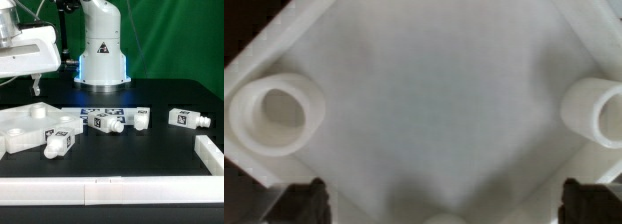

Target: Assemble one leg

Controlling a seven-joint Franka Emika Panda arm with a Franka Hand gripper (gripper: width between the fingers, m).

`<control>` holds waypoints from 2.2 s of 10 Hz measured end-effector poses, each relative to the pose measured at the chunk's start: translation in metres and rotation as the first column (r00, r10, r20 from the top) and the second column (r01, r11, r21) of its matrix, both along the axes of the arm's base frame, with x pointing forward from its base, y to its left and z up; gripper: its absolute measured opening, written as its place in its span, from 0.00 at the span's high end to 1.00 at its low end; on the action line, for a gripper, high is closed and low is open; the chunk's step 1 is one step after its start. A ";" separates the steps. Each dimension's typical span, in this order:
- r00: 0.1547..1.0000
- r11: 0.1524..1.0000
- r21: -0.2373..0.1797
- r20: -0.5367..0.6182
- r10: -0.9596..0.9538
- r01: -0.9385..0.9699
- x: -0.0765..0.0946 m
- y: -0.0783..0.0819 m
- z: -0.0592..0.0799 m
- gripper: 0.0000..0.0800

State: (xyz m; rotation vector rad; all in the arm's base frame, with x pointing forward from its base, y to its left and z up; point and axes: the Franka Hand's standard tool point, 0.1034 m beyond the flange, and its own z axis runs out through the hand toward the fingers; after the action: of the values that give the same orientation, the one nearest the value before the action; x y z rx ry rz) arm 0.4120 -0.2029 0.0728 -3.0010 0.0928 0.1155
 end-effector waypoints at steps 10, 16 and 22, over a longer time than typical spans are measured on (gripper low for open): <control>0.865 0.869 -0.023 -0.088 -0.495 0.495 -0.032 -0.015 -0.023 0.19; 0.782 0.787 -0.081 -0.096 -0.616 0.611 -0.061 -0.029 -0.055 0.19; 0.785 0.791 -0.081 -0.096 -0.612 0.606 -0.059 -0.028 -0.055 0.31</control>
Offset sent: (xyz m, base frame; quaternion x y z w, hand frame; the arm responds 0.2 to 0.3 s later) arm -0.0419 -0.0030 -0.0264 0.0679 -0.0787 0.3394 0.9349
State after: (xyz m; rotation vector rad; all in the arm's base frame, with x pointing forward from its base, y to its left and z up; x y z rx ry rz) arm 0.3528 -0.2307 0.0179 -2.8294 1.0802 0.2183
